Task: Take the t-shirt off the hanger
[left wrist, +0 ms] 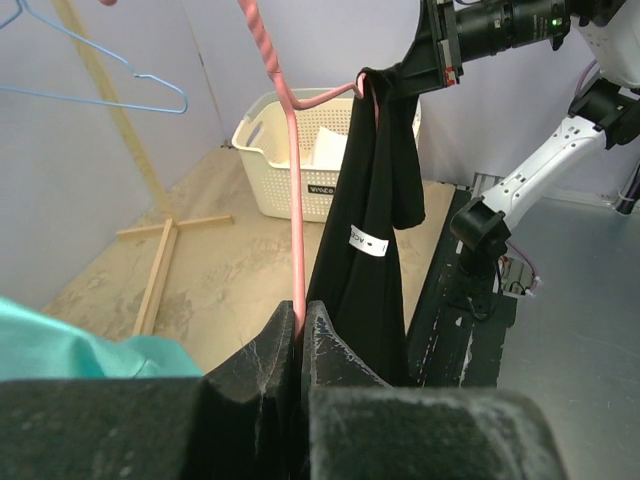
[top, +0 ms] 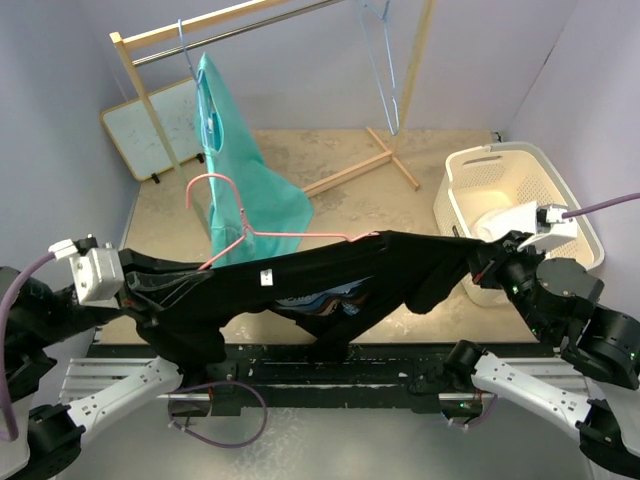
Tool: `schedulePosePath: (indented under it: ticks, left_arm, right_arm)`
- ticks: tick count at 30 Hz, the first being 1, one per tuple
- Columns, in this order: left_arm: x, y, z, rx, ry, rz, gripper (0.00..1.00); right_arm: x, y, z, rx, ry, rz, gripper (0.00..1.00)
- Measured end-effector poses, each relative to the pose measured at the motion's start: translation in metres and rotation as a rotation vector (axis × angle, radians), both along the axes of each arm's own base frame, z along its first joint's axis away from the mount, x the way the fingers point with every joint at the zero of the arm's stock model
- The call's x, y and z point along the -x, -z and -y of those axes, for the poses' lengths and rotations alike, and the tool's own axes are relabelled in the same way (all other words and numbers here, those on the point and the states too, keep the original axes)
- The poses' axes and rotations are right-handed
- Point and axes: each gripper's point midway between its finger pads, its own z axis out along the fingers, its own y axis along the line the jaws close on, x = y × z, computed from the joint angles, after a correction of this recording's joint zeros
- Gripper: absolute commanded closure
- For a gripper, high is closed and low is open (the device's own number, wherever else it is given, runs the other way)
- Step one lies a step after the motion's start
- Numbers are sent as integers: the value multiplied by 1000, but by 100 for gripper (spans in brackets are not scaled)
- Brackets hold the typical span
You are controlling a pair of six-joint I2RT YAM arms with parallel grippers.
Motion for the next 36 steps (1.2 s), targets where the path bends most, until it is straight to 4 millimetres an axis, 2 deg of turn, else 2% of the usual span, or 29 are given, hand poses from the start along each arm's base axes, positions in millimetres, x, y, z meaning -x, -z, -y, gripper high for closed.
schedulePosePath:
  ticks: [3, 8, 16, 18, 20, 24, 29, 32, 36]
  left_arm:
    - [4, 1, -10, -3, -26, -6, 100]
    - [7, 4, -22, -2, -70, -11, 100]
    - [5, 3, -31, 12, -115, -4, 100]
    - [2, 3, -30, 14, -120, -3, 100]
    - [-3, 6, -26, 10, -125, -7, 100]
    - [-18, 14, -11, -12, -127, -23, 100]
    - [-41, 31, 22, -78, -69, -71, 100]
    - [-48, 39, 41, -111, -8, -94, 100]
    - [-48, 42, 64, -127, 100, -113, 100]
  right_arm:
    - [-3, 10, 5, -20, 60, -26, 100]
    - [-6, 23, 1, -37, 85, -57, 100]
    - [-16, 36, -27, 5, 0, -83, 98]
    - [-16, 37, -42, 22, -90, -70, 71]
    - [-11, 34, -53, 24, -180, -45, 56]
    - [8, 11, -64, 26, -352, 44, 51]
    - [42, -60, -67, -32, -538, 238, 48]
    - [62, -95, -69, -53, -635, 342, 45]
    - [73, -112, -86, -29, -763, 391, 43]
